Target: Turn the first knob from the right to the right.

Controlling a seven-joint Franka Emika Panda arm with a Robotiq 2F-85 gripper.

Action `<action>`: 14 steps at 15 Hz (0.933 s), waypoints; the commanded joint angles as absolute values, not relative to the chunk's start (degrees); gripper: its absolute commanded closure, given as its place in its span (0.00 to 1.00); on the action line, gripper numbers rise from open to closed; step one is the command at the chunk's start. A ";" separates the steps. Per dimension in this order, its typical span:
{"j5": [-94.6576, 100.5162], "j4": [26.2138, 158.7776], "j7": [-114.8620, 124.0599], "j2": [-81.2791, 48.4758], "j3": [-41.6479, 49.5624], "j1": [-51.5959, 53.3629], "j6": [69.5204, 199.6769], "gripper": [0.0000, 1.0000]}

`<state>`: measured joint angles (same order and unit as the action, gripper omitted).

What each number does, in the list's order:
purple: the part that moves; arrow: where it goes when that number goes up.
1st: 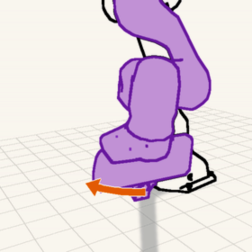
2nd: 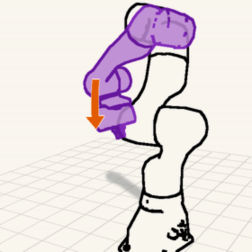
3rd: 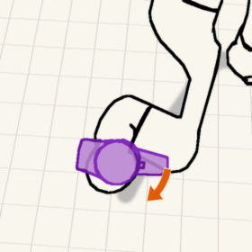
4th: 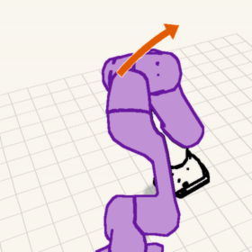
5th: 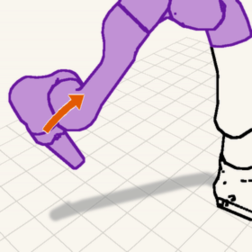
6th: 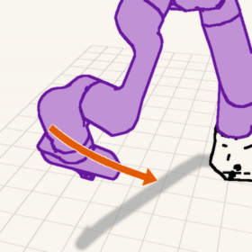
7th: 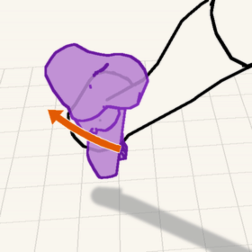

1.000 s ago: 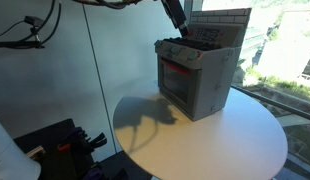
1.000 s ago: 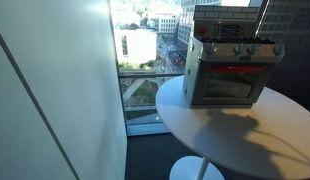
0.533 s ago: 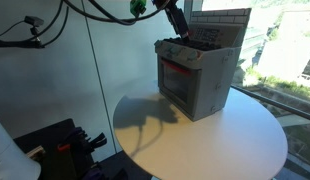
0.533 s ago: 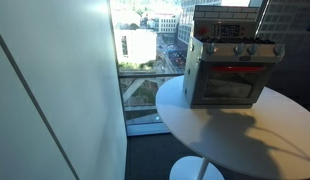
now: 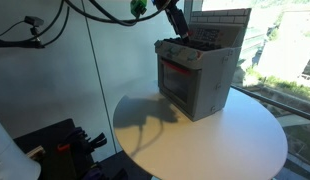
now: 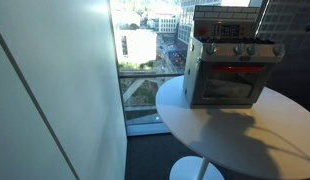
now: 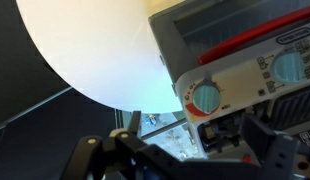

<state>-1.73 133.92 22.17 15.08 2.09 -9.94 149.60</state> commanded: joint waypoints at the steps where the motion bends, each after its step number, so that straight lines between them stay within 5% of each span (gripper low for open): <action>1: -4.21 132.62 20.74 13.07 2.95 -8.88 149.82 0.00; 14: -4.54 130.70 20.51 5.73 2.73 -7.40 159.45 0.00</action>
<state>-3.18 133.08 22.17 7.83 2.10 -8.20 158.48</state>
